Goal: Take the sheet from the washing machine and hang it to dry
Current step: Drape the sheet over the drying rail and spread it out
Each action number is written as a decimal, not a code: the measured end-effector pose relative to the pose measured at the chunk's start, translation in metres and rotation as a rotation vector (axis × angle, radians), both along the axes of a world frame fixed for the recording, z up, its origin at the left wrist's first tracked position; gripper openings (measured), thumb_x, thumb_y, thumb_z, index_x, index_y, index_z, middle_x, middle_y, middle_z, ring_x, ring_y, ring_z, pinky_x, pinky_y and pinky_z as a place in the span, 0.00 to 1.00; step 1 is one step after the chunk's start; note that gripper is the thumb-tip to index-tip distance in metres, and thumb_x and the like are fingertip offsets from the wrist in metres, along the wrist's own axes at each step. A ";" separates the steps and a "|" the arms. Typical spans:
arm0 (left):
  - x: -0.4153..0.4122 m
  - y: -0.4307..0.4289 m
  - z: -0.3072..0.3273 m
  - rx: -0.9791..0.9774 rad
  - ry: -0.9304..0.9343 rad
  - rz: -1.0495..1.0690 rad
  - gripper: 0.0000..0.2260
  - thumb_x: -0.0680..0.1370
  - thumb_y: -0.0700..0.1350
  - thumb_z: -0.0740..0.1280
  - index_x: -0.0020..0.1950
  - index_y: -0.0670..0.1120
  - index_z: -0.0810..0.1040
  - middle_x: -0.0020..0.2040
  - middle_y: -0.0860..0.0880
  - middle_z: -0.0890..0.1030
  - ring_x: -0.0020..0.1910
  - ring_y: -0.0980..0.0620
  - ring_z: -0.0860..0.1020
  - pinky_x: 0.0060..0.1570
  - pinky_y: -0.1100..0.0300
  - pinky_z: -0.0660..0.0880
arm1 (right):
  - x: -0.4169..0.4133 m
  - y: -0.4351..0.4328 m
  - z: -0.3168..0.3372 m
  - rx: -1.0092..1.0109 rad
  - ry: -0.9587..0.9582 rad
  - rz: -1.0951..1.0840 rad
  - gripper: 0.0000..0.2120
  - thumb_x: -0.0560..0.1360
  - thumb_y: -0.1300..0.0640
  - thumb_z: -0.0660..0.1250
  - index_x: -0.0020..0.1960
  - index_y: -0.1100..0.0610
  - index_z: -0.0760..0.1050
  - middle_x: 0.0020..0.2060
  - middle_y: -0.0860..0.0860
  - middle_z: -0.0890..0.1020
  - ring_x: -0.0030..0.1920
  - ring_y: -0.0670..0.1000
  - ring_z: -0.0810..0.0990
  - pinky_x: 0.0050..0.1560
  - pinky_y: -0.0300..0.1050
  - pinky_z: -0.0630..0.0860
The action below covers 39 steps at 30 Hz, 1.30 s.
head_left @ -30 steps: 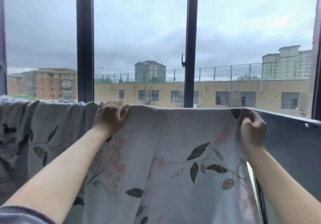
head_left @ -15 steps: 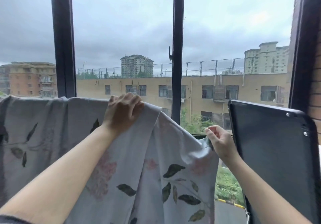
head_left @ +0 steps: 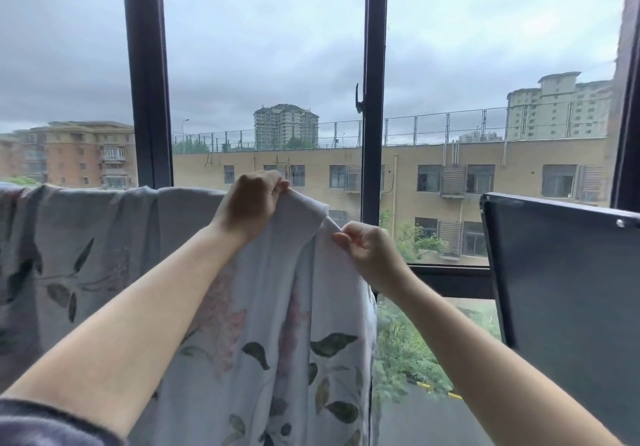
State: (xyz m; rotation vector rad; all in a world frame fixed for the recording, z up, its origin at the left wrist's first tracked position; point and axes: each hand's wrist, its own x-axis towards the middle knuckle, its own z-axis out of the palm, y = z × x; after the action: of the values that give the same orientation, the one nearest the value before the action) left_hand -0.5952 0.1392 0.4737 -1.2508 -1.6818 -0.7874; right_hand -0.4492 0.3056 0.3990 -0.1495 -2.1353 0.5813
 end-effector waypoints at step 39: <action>-0.097 -0.114 -0.017 -0.058 0.138 0.196 0.18 0.78 0.51 0.51 0.39 0.44 0.74 0.33 0.47 0.79 0.32 0.45 0.76 0.39 0.58 0.66 | -0.096 -0.124 0.077 0.573 -0.105 -0.600 0.26 0.82 0.46 0.46 0.46 0.56 0.79 0.40 0.55 0.83 0.42 0.57 0.81 0.38 0.45 0.65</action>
State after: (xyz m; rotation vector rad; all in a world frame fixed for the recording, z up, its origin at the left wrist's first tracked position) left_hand -0.6918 0.0251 0.4569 -1.1316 -1.6939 -0.5263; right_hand -0.5449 0.1818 0.4756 -0.4810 -2.1231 -0.3916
